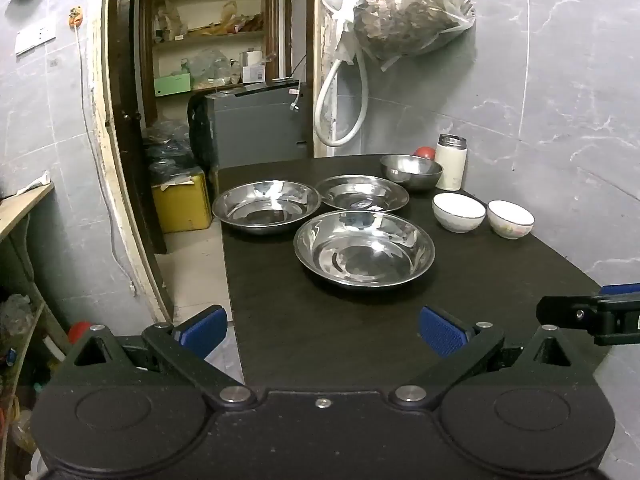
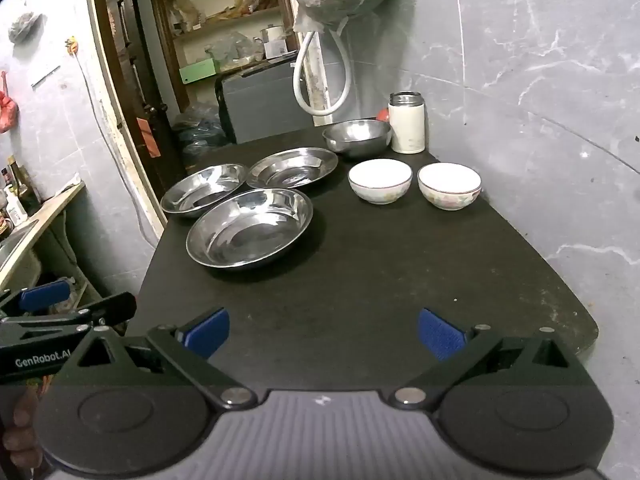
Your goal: Organize plates and bowls
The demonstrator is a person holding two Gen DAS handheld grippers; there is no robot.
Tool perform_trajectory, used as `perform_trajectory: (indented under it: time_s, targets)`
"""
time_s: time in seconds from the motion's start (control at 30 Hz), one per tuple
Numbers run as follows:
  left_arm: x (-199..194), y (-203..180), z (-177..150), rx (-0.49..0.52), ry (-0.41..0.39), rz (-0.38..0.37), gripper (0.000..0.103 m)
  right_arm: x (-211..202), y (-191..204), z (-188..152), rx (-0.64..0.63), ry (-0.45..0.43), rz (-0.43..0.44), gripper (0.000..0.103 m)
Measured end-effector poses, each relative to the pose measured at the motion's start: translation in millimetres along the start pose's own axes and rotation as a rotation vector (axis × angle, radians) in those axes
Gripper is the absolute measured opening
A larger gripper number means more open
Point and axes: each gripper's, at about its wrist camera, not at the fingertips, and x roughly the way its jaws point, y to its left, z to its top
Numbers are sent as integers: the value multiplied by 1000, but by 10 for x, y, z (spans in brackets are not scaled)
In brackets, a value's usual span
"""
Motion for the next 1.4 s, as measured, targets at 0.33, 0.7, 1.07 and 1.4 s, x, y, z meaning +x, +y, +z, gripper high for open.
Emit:
perform_trajectory:
  time_s: [0.33,0.7,1.07,1.4]
  targets:
    - [47,-82,22,-1,12,15,102,7,7,13,1,6,0,103]
    - [66,-25,6,3,16,5,102,4,-3,-1,-1,9,1,103]
    - [52,-62,13,10,14,2,102,-10,-11,-12,-1,10,1,103]
    - [25,-79,19,16,12,-4,102,-48,-8,-33,0,9,0,103]
